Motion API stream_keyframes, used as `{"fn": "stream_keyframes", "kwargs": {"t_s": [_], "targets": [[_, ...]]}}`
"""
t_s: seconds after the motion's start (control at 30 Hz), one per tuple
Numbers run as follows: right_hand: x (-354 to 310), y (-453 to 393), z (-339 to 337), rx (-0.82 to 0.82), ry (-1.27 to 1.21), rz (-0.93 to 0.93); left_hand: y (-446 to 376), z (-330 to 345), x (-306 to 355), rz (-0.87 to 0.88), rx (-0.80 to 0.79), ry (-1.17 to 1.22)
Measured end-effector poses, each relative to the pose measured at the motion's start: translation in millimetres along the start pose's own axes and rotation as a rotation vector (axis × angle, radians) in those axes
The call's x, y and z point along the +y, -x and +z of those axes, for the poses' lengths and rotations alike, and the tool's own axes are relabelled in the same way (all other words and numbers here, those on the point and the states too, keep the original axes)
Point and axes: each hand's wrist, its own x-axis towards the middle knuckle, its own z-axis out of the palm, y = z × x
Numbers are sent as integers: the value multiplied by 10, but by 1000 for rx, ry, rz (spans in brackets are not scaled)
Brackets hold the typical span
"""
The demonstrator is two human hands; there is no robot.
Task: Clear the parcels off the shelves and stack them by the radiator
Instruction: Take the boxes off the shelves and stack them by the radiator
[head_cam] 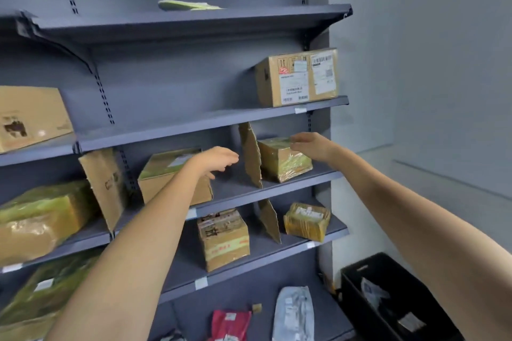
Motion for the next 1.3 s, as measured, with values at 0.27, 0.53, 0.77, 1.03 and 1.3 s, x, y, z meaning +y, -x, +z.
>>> {"fn": "stream_keyframes", "kwargs": {"t_s": [0.27,0.53,0.77,1.03,1.3], "targets": [[367,-1158,-505,114,17,16,-1297,-242,608,132,111,49],[592,-2406,-1318,274,-110,46,-2373,-225,1437,201,288,303],[837,-3081,-1489,515,-400,-7,-2922,-330,1749,292,496,340],[919,-3224,-1517,569,-467,-12,-3027,-360,1944,341,421,641],[835,-2993,-1380,686,-440,-29,-2774,-419,1840,391,371,865]]}}
